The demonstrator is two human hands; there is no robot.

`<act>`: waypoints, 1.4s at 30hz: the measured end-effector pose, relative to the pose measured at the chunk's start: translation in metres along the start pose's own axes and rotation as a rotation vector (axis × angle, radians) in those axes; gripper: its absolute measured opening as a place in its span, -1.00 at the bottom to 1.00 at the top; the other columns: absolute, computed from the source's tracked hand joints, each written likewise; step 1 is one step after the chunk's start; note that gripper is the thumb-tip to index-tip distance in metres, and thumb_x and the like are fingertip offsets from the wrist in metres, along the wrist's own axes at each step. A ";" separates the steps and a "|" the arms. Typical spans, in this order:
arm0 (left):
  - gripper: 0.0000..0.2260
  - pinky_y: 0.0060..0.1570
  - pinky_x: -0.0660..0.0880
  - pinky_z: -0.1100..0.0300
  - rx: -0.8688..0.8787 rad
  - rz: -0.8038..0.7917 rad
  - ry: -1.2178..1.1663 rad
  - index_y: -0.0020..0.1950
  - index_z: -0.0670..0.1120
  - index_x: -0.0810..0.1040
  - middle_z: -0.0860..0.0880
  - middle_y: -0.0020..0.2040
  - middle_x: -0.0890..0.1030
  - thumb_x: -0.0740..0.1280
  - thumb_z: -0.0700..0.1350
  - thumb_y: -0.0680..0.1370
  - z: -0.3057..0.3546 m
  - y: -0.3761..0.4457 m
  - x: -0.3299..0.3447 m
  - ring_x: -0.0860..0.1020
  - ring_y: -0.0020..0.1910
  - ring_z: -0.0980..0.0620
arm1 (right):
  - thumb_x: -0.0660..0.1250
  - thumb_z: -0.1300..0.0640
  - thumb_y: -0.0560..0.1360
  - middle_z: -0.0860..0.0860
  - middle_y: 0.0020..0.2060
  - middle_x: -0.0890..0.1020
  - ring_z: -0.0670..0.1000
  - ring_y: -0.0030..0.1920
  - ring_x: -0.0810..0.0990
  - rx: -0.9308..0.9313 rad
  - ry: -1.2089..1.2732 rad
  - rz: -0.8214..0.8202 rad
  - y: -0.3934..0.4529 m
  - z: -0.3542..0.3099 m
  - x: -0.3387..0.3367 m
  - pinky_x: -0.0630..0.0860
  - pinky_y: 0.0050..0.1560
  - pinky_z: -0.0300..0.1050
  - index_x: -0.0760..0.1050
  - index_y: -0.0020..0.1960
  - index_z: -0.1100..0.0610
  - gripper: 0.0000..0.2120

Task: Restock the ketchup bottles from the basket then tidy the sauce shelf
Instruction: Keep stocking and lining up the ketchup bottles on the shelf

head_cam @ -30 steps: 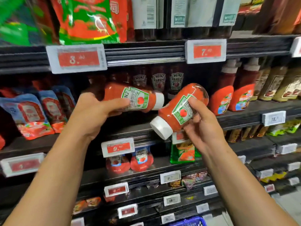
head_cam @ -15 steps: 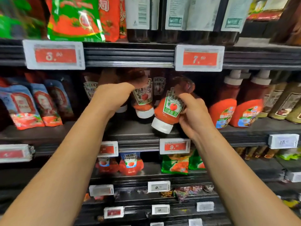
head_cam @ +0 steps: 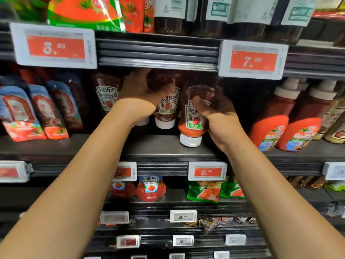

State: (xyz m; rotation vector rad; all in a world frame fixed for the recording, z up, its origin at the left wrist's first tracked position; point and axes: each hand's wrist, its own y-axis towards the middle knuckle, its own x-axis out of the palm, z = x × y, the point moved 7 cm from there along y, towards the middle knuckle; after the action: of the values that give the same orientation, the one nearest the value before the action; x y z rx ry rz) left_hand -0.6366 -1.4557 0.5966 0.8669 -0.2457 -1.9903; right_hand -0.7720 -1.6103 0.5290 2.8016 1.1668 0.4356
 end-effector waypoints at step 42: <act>-0.18 0.51 0.14 -0.11 0.481 -0.049 0.849 0.63 -0.13 0.11 -0.21 0.56 0.23 0.49 -0.19 0.47 0.020 -0.016 0.039 0.19 0.53 -0.29 | 0.65 0.25 0.27 0.01 0.61 0.12 0.15 0.58 0.19 -0.437 -1.112 -0.045 0.011 -0.036 0.003 0.23 0.54 0.00 0.16 0.59 -0.16 0.07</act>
State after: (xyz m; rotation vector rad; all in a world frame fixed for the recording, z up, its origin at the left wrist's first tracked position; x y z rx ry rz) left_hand -0.6736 -1.4825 0.5850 1.9441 -0.2045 -1.4484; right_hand -0.7732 -1.6174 0.5657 2.0371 0.7137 -0.7098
